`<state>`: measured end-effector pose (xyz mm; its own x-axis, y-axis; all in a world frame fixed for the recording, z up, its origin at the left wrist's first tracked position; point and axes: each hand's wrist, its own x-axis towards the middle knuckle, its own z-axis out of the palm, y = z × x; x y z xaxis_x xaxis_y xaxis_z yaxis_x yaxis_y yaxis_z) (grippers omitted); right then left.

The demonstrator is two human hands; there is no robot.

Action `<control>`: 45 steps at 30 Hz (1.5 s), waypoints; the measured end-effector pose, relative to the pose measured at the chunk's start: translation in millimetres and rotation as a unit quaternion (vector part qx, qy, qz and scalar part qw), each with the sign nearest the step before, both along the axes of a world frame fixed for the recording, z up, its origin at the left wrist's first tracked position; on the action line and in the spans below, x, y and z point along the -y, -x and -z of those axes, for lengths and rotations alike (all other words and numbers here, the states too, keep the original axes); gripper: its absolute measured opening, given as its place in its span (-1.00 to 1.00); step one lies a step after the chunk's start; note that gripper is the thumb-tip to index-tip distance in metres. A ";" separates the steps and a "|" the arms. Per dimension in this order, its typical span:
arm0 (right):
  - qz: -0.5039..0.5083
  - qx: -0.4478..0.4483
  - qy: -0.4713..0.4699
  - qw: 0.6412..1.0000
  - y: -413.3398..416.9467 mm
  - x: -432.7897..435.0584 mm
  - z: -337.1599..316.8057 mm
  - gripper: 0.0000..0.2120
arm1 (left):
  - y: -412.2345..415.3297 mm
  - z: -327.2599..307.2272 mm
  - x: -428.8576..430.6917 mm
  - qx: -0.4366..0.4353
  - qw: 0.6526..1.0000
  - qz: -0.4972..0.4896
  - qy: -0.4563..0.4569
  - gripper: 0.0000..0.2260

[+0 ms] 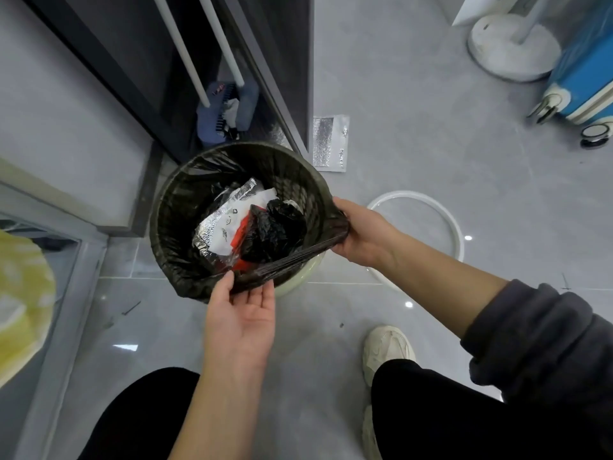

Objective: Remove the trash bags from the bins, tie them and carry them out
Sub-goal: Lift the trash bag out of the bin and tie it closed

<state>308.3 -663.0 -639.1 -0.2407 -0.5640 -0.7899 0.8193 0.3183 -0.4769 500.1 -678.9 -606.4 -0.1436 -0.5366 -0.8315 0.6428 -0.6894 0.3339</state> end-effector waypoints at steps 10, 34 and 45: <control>0.033 -0.004 0.025 0.999 28.1 16.7 -15.0 -0.85 | -53.5 3.1 69.1 0.088 0.996 0.008 0.014 -0.83; -0.189 -0.346 -0.024 0.919 65.2 83.9 0.3 -0.66 | -57.7 14.1 174.7 0.621 0.642 0.237 0.382 -0.66; -0.222 -0.575 -0.116 0.779 71.1 118.9 4.4 -0.86 | -31.6 4.6 220.2 0.743 0.508 0.289 0.325 -0.79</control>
<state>237.3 -781.9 -643.5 -0.6854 -0.6681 -0.2895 -0.3227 0.6351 -0.7018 531.7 -899.1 -611.1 0.0936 -0.9928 0.0742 -0.9002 -0.0526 0.4324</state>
